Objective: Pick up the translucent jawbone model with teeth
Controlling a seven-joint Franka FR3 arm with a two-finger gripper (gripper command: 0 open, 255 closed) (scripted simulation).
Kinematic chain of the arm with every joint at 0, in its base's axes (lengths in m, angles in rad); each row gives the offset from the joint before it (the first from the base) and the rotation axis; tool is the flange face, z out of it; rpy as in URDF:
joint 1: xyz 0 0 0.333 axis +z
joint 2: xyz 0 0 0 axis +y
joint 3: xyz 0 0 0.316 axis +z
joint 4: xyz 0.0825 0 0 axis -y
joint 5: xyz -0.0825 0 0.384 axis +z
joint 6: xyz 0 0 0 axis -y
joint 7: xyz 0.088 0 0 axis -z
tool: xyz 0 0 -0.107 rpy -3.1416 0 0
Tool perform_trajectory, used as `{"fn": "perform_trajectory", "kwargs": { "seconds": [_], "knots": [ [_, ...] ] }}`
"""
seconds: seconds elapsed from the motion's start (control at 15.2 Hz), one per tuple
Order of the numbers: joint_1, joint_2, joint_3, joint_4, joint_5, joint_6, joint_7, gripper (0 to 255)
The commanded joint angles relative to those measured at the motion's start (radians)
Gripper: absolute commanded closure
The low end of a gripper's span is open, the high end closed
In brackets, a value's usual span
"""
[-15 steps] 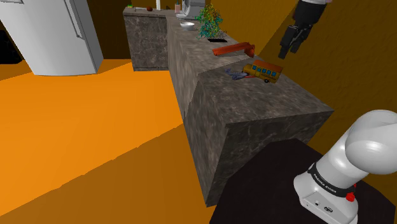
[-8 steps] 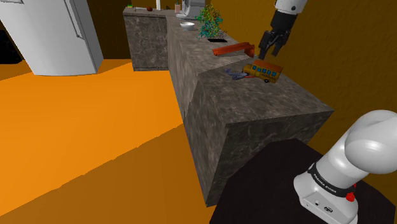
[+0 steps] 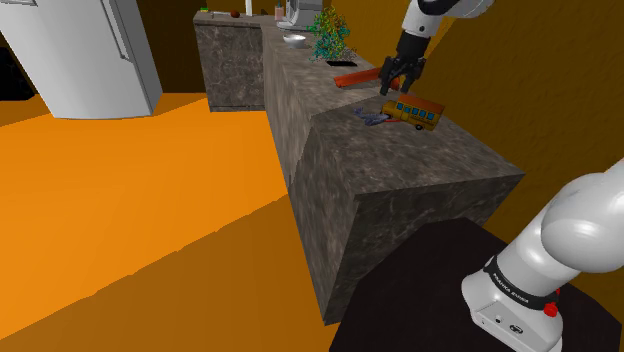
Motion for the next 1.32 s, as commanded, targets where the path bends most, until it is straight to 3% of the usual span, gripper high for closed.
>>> {"fn": "perform_trajectory", "kwargs": {
  "seconds": [0.0,0.46,0.86,1.25],
  "knots": [
    [-0.006,0.08,-0.017,0.055,0.027,0.024,-0.011,0],
    [-0.038,0.351,-0.049,0.274,0.138,0.065,-0.04,0],
    [-0.092,0.597,-0.052,0.524,0.237,0.047,-0.051,0],
    [-0.096,0.628,-0.047,0.498,0.25,0.103,-0.064,0]
  ]
}}
